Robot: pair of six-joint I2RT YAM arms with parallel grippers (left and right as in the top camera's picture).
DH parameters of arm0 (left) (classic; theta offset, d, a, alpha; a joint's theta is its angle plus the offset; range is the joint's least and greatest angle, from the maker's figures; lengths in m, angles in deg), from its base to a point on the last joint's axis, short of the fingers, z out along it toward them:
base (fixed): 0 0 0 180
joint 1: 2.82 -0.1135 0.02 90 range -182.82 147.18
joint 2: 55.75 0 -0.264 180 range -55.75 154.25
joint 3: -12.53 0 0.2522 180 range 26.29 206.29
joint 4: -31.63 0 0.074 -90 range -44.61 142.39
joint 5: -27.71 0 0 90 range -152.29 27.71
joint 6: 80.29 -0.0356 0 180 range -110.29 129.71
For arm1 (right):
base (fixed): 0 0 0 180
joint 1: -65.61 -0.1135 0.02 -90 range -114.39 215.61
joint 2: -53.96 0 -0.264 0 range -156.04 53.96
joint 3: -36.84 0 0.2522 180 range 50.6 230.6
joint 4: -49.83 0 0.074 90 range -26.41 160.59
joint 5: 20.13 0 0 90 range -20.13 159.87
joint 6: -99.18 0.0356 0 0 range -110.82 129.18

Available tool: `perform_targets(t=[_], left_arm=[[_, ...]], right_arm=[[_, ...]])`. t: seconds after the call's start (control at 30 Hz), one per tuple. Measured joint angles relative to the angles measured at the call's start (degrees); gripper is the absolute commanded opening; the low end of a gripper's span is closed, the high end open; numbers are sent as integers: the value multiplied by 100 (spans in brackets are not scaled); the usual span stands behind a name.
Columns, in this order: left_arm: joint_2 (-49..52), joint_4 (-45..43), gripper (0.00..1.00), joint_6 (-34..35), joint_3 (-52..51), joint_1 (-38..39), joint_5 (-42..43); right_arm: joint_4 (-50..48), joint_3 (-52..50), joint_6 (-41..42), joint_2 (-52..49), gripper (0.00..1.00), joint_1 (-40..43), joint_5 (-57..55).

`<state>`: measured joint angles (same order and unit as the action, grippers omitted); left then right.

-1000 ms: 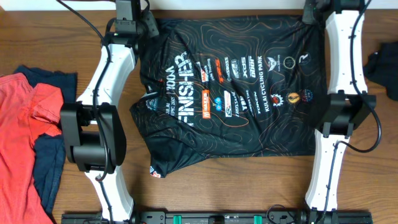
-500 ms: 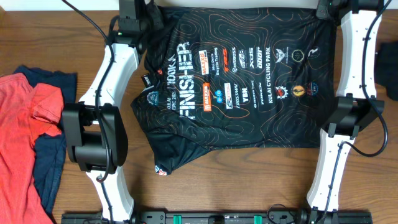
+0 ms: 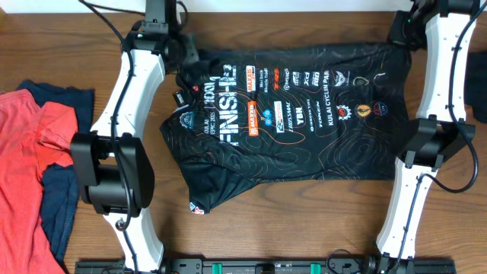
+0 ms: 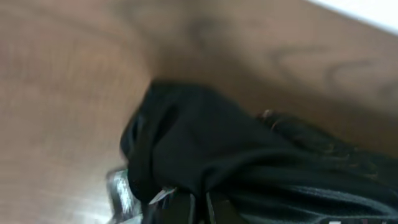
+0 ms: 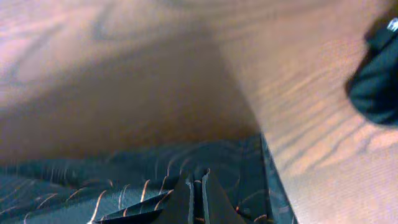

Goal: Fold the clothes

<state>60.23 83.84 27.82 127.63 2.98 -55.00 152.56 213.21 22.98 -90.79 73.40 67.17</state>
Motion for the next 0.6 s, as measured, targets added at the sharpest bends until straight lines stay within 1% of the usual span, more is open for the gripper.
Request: perform_targets(t=[0.2,0.3,0.43,0.47,0.6], left_arm=[[-109,704,6,0,0,-35,81],[-247,955,6,2,0,-44,151],[-446,1600,5,4,4,-46,313],[-472,1803,6,7,7,-44,365],[-479,2358,6,4,7,-44,544]], right_arm=[[772,4,44,0,1,11,107],[817,4,72,0,1,37,138],[824,4,90,0,1,166,293],[824,4,85,0,1,212,350],[824,-17,-92,0,1,505,846]])
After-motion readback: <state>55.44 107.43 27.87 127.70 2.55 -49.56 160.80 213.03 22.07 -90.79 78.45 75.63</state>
